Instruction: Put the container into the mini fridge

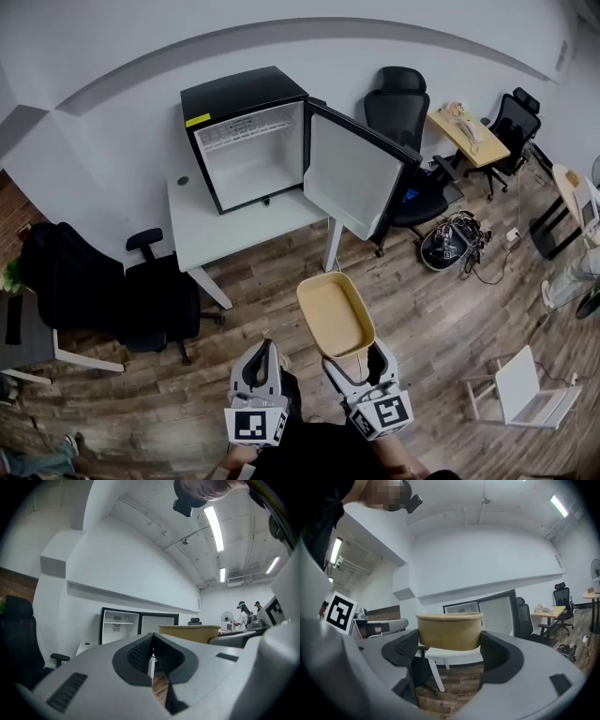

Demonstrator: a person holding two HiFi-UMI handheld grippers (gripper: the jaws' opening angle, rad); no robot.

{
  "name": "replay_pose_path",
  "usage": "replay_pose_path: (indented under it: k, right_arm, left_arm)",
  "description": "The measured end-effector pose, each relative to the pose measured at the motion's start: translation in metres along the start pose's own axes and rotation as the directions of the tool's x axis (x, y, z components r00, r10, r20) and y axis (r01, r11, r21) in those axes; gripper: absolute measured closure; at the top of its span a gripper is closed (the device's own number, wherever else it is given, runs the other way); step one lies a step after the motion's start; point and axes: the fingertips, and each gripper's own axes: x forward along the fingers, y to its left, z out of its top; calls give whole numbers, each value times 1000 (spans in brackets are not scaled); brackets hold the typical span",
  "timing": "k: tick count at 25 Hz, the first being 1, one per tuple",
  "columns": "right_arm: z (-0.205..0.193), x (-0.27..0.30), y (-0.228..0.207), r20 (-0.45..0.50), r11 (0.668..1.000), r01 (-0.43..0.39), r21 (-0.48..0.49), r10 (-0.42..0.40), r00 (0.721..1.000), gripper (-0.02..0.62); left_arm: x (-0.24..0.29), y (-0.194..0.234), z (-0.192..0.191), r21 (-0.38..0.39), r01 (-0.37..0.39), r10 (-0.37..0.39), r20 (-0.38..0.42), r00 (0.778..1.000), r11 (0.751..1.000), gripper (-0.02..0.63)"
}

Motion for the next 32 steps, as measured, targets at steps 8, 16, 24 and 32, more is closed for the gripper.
replay_pose_path:
  k: [8,16,24,32]
  right_arm:
    - [31,132,-24,12,1000,12,-27,-11,1000,169]
    - [48,253,-34,22,1000,6,-29,-5,1000,169]
    - [56,339,-57,5,999,-32,-38,32,999,169]
    - [72,441,-95,-19,987,-147,-58,146,989,169]
  left_arm:
    - [107,84,22,14,4,-4,31,1000,1000,598]
    - [192,164,38,22,-2,1,46,999,1000,598]
    - [248,205,31,1,-47,47,31,998,999,598]
    - [318,235,34,18,-161,160,26,987,987,598]
